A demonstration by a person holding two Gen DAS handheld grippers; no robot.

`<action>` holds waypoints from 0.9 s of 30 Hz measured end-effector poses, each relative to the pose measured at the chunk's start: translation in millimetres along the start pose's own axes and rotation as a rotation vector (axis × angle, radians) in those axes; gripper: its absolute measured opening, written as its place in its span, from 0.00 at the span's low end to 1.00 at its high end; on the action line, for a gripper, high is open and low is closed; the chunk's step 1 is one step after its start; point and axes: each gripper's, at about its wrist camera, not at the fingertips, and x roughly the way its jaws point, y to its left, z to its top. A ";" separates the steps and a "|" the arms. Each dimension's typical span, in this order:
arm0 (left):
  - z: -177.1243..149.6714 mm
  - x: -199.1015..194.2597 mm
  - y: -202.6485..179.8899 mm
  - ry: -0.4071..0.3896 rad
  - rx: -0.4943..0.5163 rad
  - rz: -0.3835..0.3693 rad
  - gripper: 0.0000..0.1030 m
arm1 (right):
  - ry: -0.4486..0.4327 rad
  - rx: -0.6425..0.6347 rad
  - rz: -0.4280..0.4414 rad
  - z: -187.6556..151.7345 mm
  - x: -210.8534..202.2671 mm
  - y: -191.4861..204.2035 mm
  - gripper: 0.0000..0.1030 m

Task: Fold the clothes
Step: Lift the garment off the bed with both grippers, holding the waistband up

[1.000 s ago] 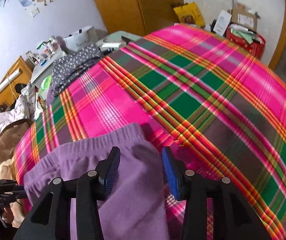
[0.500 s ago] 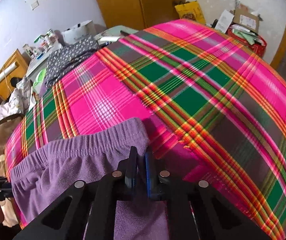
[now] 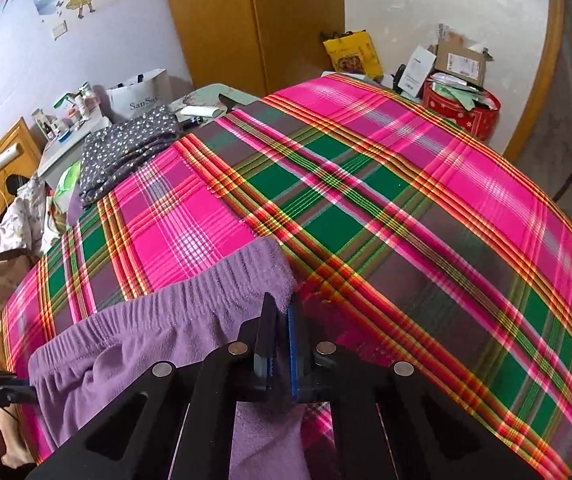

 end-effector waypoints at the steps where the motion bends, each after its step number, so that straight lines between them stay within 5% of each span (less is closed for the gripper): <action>1: 0.2 0.0 0.5 -0.002 -0.001 -0.002 0.21 | 0.007 0.005 0.003 -0.2 1.8 -0.9 0.05; 10: 7.8 9.6 -1.4 0.001 -0.017 -0.020 0.22 | 0.105 0.049 0.033 -5.7 28.7 -8.4 0.09; 14: 6.7 11.0 -1.2 0.000 -0.017 -0.022 0.22 | 0.128 0.061 0.056 -8.5 34.6 -10.0 0.20; 17: 7.2 13.6 0.0 0.003 -0.019 -0.017 0.13 | 0.123 0.029 0.043 -10.0 33.8 -3.7 0.21; 18: 7.4 13.9 -0.8 0.003 -0.013 -0.010 0.11 | 0.116 0.013 0.031 -10.7 32.6 -0.9 0.06; 22: 7.0 6.5 -10.3 -0.023 0.036 0.027 0.08 | 0.061 -0.031 -0.017 -12.1 21.7 8.2 0.04; 27: 9.7 -23.3 -51.2 -0.108 0.205 0.074 0.07 | -0.117 -0.030 -0.073 1.2 -33.6 9.3 0.04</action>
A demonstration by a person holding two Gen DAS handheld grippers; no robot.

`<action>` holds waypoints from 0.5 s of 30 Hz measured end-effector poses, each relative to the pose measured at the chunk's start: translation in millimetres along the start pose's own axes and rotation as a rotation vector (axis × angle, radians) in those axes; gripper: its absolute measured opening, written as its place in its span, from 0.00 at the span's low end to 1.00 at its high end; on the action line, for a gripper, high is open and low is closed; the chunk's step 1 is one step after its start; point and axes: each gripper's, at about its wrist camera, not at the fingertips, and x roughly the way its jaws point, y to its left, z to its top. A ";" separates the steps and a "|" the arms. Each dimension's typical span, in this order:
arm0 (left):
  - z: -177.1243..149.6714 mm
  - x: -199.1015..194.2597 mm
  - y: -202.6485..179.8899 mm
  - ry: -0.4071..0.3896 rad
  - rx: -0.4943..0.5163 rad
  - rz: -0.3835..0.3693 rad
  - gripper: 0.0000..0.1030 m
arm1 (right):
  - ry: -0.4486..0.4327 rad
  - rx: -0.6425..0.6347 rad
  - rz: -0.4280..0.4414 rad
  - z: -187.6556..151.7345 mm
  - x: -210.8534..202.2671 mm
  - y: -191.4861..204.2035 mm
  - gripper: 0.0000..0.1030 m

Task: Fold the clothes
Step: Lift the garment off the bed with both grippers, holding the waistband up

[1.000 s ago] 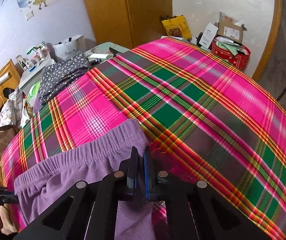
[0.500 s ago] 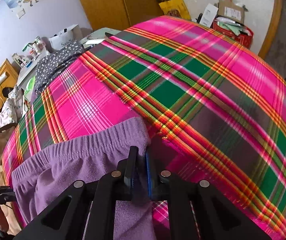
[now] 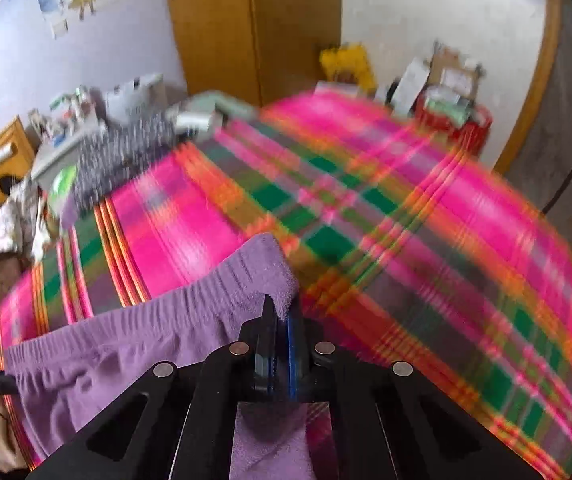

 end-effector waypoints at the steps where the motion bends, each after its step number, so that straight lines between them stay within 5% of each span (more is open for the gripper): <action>1: 3.6 -7.6 -9.3 -0.022 0.043 0.006 0.07 | -0.049 -0.008 -0.020 5.6 -16.6 1.7 0.04; 9: 27.2 -68.0 -96.9 -0.212 0.318 0.000 0.07 | -0.418 -0.028 -0.168 37.9 -158.7 -2.5 0.04; 15: 31.1 -91.1 -158.7 -0.290 0.448 -0.080 0.06 | -0.604 0.027 -0.286 21.2 -251.7 -24.0 0.04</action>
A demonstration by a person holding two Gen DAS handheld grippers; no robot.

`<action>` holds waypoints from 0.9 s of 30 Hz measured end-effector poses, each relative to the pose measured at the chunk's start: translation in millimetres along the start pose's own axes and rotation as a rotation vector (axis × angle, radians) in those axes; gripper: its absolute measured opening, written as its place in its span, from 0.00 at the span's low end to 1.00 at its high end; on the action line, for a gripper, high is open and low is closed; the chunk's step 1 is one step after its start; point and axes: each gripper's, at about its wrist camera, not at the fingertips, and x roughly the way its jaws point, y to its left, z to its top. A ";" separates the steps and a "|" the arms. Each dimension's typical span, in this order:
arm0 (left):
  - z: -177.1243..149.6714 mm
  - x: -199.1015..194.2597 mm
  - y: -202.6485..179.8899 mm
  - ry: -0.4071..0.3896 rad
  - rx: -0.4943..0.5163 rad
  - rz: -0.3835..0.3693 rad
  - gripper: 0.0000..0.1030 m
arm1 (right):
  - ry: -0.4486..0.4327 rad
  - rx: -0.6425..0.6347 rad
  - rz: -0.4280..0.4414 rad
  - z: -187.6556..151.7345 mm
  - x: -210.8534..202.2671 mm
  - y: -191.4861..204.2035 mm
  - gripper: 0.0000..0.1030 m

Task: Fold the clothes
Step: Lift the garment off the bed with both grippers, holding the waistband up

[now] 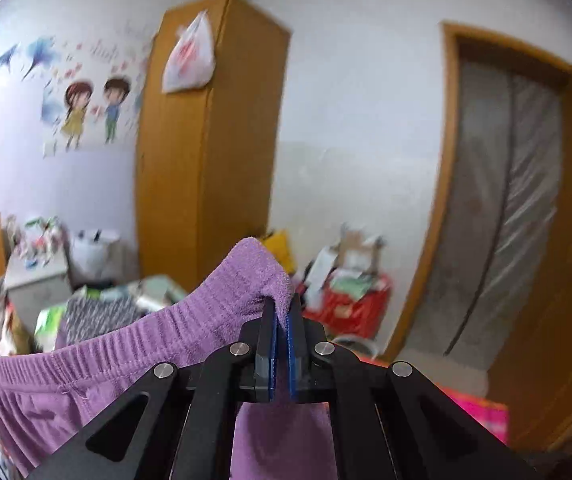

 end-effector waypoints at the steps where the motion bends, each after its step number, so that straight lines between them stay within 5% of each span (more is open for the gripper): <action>1: 2.6 -0.4 -11.1 -0.009 0.020 -0.018 0.06 | -0.002 0.005 -0.023 -1.0 -7.4 -8.1 0.04; 8: -1.6 15.6 -79.6 0.041 0.093 -0.215 0.06 | -0.058 0.090 -0.167 -8.1 -69.6 -67.1 0.04; 14: 3.5 -24.4 -111.1 -0.082 0.177 -0.331 0.06 | -0.232 0.094 -0.192 19.9 -126.7 -67.1 0.04; 16: -0.3 -25.1 -101.4 -0.074 0.162 -0.298 0.06 | -0.227 0.070 -0.172 23.3 -116.3 -55.8 0.04; 27: -49.3 12.2 28.3 0.104 -0.113 0.015 0.06 | 0.091 -0.002 0.059 -46.6 53.4 52.2 0.04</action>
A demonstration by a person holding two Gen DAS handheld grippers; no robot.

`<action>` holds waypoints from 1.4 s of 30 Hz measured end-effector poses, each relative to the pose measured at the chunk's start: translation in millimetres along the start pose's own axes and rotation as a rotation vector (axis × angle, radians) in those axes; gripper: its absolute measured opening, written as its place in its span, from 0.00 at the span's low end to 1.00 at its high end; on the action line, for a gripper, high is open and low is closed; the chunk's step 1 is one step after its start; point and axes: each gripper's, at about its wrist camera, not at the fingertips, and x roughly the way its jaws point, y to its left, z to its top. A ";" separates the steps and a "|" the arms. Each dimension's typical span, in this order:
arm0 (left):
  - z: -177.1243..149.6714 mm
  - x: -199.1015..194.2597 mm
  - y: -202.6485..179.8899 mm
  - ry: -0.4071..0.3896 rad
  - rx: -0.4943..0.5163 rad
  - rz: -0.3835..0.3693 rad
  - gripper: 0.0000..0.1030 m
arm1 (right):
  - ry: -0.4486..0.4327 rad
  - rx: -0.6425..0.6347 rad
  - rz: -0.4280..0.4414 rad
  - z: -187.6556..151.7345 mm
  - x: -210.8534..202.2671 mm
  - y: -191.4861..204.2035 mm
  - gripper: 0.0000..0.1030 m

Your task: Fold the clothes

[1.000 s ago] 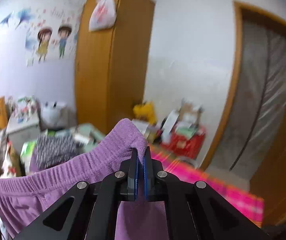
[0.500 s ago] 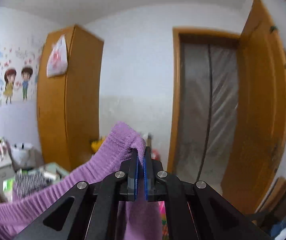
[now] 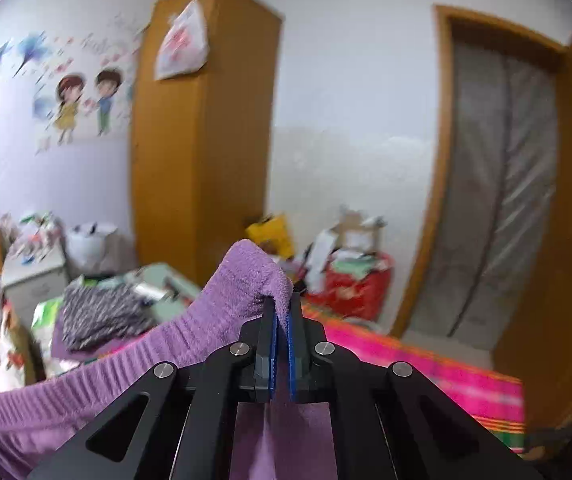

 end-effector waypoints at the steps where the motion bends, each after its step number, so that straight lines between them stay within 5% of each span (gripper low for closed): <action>1: -0.5 1.0 11.7 0.004 -0.022 0.021 0.06 | 0.017 -0.015 0.021 -2.0 13.1 13.1 0.04; 11: -11.5 -10.9 86.0 0.007 -0.180 0.128 0.06 | 0.108 -0.137 0.168 0.0 109.7 109.4 0.04; 30: 5.0 -21.0 187.3 -0.044 -0.320 0.356 0.06 | 0.236 -0.175 0.332 -11.9 225.6 214.8 0.04; 42: -23.3 27.8 253.2 0.127 -0.388 0.431 0.06 | 0.477 -0.225 0.381 -71.7 309.9 261.6 0.08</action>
